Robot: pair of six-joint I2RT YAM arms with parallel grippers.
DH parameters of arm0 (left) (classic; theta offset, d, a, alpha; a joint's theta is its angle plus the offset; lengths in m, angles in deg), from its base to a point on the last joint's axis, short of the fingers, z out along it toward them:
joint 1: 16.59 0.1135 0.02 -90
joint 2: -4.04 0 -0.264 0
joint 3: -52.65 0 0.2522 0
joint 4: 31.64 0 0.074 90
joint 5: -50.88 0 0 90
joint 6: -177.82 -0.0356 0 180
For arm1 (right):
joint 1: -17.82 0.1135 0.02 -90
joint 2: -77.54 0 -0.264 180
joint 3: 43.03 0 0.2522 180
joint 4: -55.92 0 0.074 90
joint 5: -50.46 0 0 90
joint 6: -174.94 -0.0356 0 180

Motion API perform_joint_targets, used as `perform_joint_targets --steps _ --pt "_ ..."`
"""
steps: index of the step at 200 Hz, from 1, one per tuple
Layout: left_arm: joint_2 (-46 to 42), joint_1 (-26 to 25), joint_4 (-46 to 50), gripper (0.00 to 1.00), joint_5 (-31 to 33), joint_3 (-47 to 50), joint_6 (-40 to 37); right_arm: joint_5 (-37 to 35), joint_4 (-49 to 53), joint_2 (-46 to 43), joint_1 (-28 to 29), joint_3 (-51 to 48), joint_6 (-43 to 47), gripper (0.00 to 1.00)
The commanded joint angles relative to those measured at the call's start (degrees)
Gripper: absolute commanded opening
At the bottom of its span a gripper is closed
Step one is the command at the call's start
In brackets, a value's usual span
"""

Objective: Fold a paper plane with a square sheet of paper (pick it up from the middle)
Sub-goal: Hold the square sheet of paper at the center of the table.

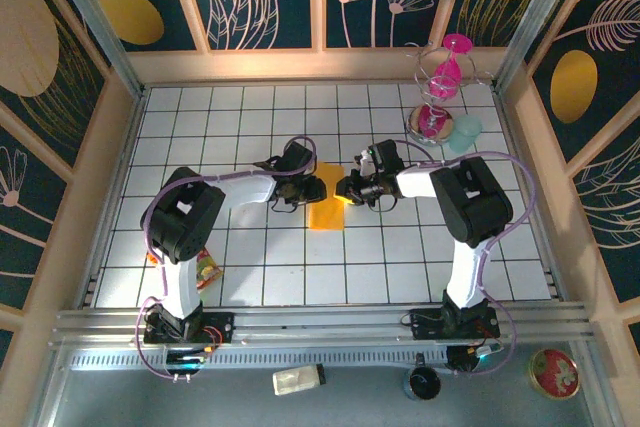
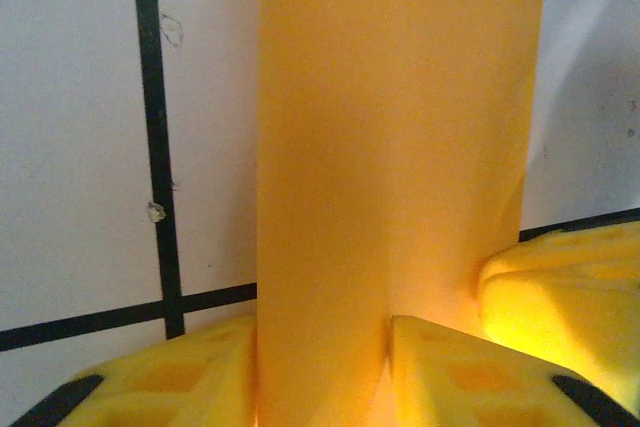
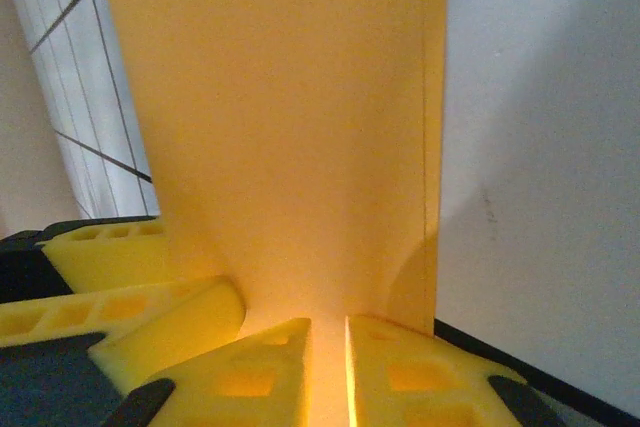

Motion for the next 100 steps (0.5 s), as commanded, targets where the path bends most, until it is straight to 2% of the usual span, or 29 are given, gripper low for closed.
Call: perform_joint_targets --steps 1,46,100 --pt "2.78 -0.40 3.70 0.36 1.14 -0.20 -1.38 -0.27 -1.55 -3.31 -0.65 -2.01 -1.69 0.21" --pt "3.56 -0.35 3.88 0.34 1.23 -0.42 -2.35 -2.52 -1.67 -5.06 -1.19 -2.58 -1.28 0.22" --pt "4.18 -0.40 3.62 0.35 0.47 -0.29 -3.17 -5.09 -3.60 -7.29 -1.71 -3.85 -2.32 0.21"
